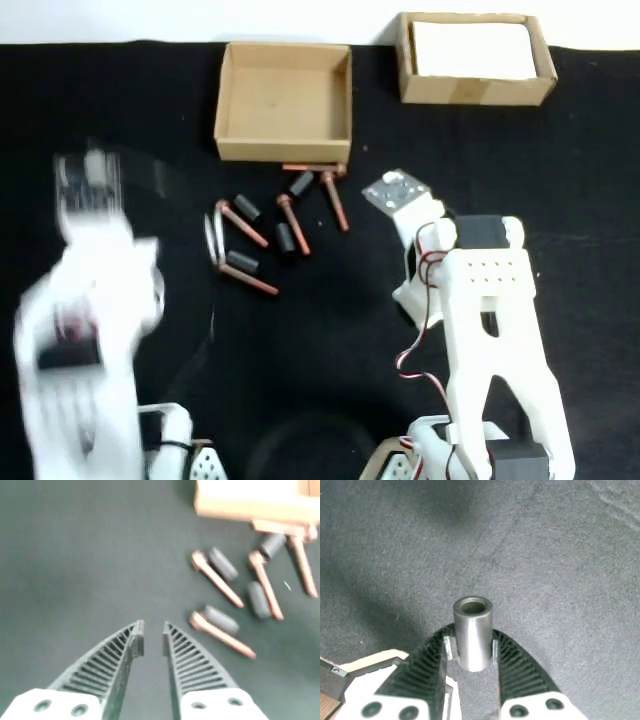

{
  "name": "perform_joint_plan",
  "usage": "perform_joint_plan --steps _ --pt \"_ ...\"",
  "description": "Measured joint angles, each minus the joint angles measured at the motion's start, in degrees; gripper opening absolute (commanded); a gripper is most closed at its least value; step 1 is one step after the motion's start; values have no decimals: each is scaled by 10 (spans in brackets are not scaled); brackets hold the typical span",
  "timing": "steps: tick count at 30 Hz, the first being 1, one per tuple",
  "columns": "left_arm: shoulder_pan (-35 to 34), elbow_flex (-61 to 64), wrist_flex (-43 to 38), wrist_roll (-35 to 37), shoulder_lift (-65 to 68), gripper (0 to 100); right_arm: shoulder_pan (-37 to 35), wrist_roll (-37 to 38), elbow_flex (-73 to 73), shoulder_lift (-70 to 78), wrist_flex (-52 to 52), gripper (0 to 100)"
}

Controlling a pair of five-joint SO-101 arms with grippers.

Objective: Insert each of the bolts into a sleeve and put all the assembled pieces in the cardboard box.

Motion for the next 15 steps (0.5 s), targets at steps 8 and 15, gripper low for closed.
perform_joint_plan --steps 8,15 --pt "91 -349 171 273 486 104 0 0 3 -1 0 7" --pt "123 -444 177 378 718 102 56 0 9 -1 -35 7"
